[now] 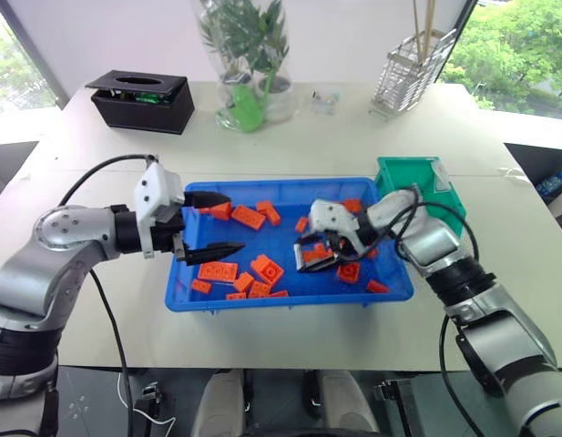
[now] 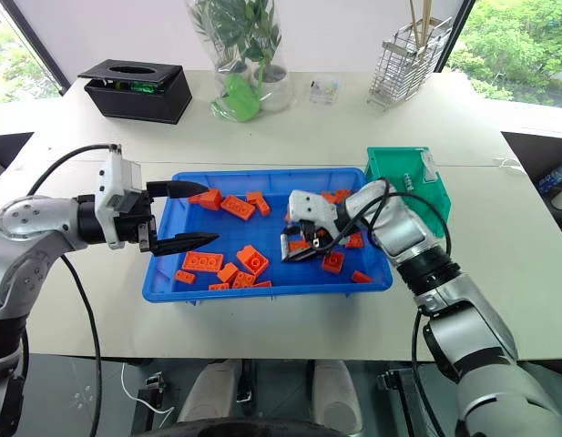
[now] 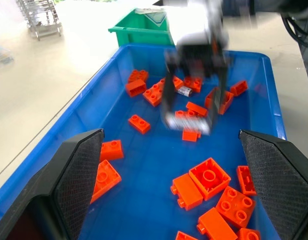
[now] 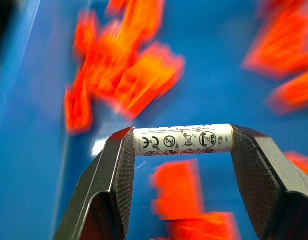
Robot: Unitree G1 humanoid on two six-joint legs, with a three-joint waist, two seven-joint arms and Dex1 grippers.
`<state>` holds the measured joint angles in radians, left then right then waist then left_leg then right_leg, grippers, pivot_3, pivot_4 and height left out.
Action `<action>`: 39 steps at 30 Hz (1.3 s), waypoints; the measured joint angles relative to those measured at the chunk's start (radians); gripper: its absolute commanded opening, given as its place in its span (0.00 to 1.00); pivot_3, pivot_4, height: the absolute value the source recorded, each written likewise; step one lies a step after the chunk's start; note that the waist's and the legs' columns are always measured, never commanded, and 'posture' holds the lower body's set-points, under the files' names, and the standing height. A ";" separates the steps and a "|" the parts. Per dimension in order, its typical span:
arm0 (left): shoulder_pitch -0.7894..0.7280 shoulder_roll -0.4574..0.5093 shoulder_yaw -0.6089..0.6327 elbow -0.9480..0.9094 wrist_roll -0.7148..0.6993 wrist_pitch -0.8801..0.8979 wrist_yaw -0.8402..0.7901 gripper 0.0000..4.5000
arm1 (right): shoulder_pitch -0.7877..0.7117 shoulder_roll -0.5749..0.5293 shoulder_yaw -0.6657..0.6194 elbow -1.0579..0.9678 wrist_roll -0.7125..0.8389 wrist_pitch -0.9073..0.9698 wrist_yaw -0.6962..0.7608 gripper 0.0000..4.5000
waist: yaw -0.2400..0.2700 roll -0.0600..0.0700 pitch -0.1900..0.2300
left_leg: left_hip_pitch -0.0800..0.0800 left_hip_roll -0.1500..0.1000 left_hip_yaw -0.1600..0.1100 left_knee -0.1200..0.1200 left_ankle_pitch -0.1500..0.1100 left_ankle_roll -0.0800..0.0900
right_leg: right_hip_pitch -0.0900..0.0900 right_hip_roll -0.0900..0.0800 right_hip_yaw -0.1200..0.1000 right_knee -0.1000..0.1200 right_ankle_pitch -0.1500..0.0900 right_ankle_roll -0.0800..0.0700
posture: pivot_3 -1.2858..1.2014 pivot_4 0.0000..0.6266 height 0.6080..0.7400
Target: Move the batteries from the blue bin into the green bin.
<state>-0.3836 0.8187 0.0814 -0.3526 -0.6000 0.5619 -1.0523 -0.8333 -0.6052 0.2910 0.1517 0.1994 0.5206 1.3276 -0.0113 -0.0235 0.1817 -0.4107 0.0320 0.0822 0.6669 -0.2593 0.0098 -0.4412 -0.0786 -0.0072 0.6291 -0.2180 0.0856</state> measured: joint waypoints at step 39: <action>-0.094 -0.080 -0.095 0.117 0.062 -0.054 -0.055 1.00 | 0.166 -0.098 -0.108 -0.313 0.058 0.496 -0.457 0.99 | 0.002 -0.002 -0.001 | -0.001 0.000 -0.001 0.001 0.000 0.000 | 0.001 -0.002 0.000 -0.001 -0.001 -0.002 | 0.52 0.24 0.97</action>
<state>-0.4777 0.7389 -0.0134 -0.2357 -0.5375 0.5078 -1.1076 -0.6671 -0.7029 0.1834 -0.1608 0.2577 1.0165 0.8703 -0.0095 -0.0255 0.1807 -0.4121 0.0317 0.0813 0.6678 -0.2594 0.0101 -0.4406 -0.0810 -0.0076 0.6281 -0.2194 0.0832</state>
